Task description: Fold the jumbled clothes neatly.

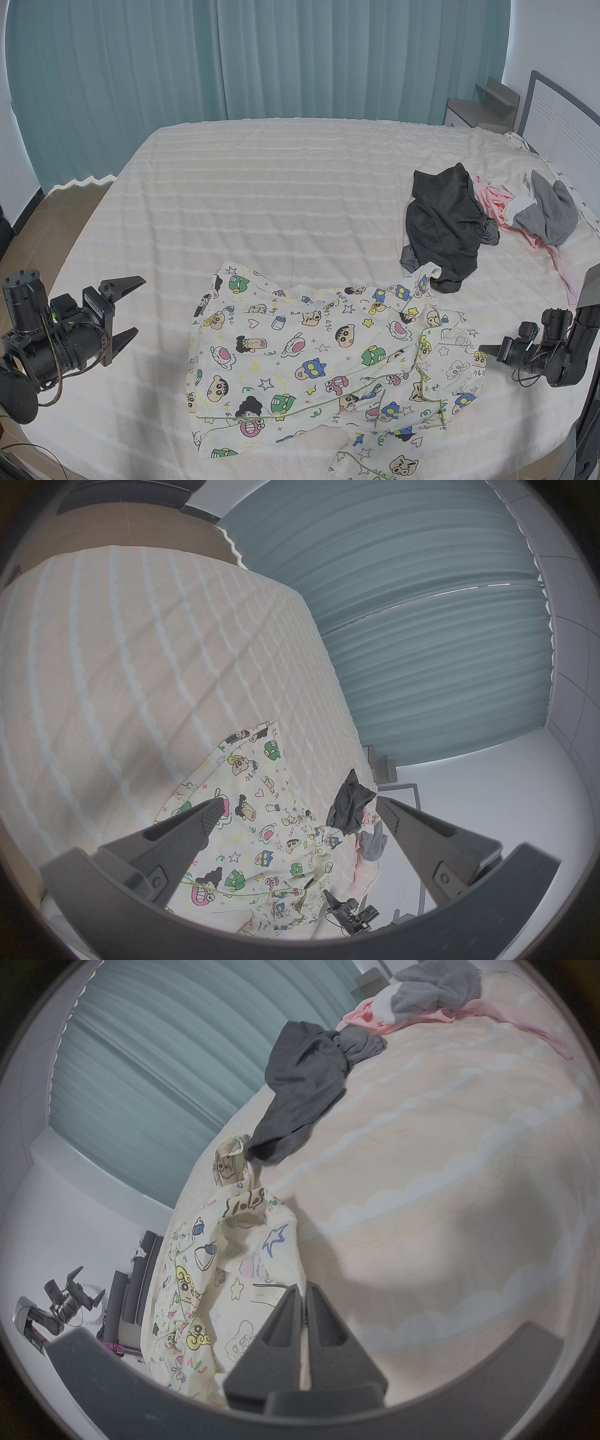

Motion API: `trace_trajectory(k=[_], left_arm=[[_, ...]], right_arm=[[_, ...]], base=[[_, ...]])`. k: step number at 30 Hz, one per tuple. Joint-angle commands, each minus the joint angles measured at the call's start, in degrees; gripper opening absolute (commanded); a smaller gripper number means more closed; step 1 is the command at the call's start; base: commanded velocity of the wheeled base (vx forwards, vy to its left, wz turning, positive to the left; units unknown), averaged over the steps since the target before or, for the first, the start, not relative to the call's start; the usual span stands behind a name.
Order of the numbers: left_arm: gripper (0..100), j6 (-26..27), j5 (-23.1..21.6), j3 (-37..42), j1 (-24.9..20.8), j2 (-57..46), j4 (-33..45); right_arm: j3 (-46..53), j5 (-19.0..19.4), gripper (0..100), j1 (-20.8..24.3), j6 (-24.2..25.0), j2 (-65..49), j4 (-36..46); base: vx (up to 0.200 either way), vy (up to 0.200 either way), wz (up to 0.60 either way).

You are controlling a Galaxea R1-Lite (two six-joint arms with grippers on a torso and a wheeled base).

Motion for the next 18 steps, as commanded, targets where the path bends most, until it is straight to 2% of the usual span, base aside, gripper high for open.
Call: trace_trajectory(k=[1,12,13,16,18], left_arm=[[100,0.0,0.0,0.0,0.0,0.2,-0.1],[100,0.2,-0.1,0.2,-0.4,0.5,0.1],[100,0.8,0.0,0.2,-1.9,0.6,0.1],[100,1.6,-0.1,0.6,-3.5,0.6,0.4],[100,3.7,-0.1,1.2,-6.6,2.2,0.4]], right_arm=[[-0.5,0.1,0,-2.2,0.1,-0.1,0.0],[-1.2,-0.2,0,-3.4,-0.3,0.0,0.1],[-1.0,-0.2,100,-3.0,-0.3,-0.7,0.1],[-1.0,-0.2,100,-2.4,-0.2,-2.0,0.3],[-0.5,-1.1,100,-0.8,0.1,-3.9,0.5]], base=[[0.0,0.0,0.0],[0.0,0.0,0.0],[0.0,0.0,0.0],[0.0,0.0,0.0],[0.0,0.0,0.0]])
